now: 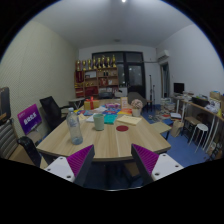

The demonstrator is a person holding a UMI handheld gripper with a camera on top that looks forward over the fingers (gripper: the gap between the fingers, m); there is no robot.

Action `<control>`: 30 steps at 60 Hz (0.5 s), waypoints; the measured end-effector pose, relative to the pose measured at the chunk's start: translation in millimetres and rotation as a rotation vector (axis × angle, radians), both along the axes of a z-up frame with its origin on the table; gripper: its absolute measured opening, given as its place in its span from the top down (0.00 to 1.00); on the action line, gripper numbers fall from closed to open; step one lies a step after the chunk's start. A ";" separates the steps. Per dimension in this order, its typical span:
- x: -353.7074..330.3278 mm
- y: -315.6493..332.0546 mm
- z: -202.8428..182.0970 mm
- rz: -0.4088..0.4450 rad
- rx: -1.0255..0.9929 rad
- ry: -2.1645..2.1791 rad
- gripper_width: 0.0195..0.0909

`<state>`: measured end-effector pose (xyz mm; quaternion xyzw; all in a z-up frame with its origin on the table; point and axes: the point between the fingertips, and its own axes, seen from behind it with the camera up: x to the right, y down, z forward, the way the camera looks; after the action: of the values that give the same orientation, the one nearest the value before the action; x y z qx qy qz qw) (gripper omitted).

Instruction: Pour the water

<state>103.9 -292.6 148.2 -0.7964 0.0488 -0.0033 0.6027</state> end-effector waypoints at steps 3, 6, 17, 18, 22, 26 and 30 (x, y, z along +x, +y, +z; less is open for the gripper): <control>0.9 0.3 -2.3 -0.009 -0.008 0.006 0.11; -2.0 1.1 -5.4 -0.007 -0.019 0.008 0.11; -25.8 4.3 -20.2 0.004 -0.040 -0.002 0.11; -28.3 5.5 -23.0 0.004 -0.041 0.002 0.11; -46.2 12.4 -29.6 0.013 -0.038 0.015 0.11; -66.1 26.2 -35.0 0.018 -0.030 0.031 0.11; -88.4 46.5 -40.2 0.024 -0.024 0.039 0.11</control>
<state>15.6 -246.1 108.0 -0.8041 0.0510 0.0188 0.5921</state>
